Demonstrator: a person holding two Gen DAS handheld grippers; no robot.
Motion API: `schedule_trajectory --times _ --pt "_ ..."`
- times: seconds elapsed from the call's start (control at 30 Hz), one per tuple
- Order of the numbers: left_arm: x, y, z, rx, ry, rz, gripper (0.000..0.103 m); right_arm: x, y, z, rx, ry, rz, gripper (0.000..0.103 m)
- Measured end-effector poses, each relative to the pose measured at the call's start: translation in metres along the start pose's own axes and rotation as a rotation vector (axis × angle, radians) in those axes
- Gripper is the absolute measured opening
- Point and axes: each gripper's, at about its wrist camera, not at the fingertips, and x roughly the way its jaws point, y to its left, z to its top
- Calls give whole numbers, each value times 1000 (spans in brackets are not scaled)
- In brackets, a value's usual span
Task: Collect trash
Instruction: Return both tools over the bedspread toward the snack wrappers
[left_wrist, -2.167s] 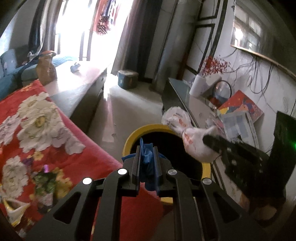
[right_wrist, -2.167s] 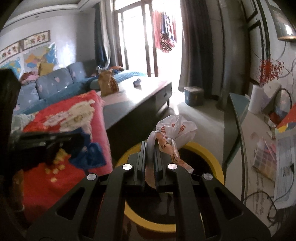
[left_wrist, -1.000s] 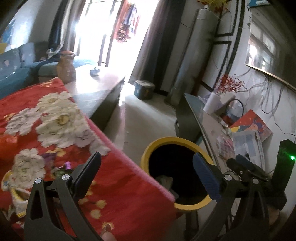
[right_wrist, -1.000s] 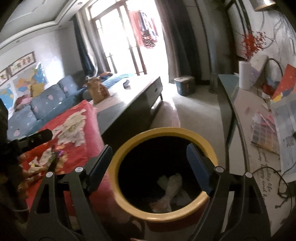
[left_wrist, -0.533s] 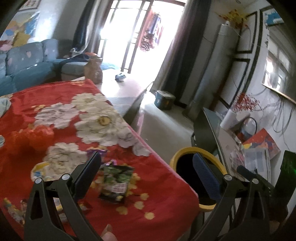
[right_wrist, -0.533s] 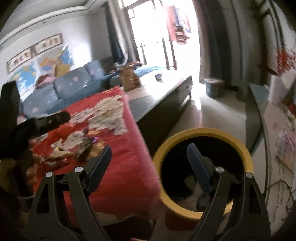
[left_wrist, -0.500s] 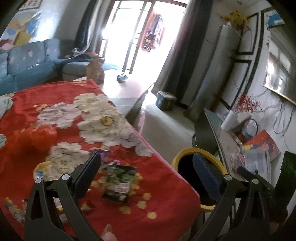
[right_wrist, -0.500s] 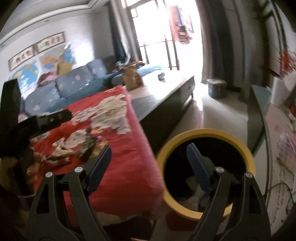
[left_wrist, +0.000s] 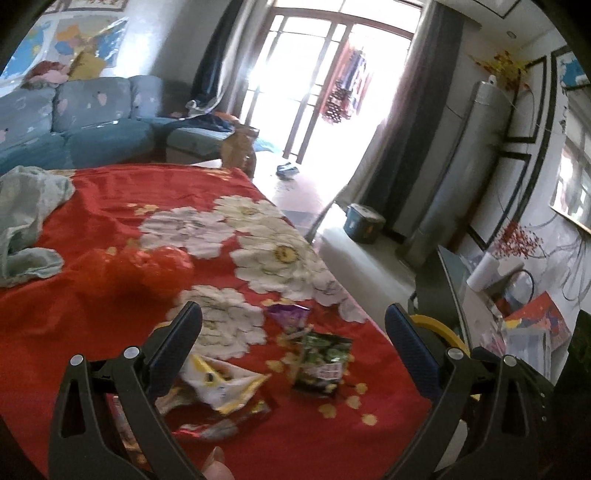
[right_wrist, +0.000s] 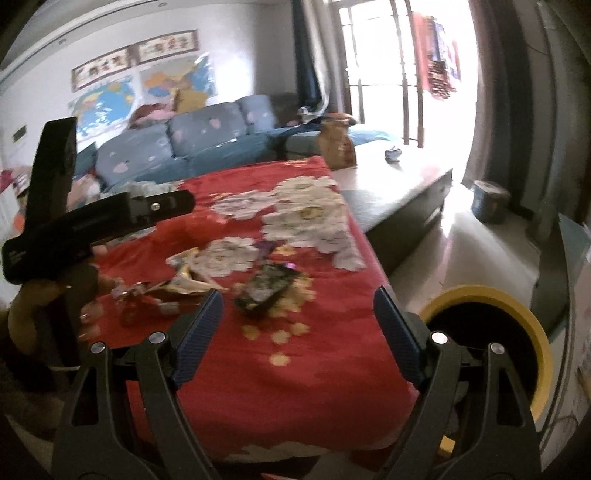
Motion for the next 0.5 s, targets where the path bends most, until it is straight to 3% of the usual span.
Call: schedule_trajectory --times 0.5 --pt "-27 79 9 -91 -52 116 96 30 75 17 -160 42 104 75"
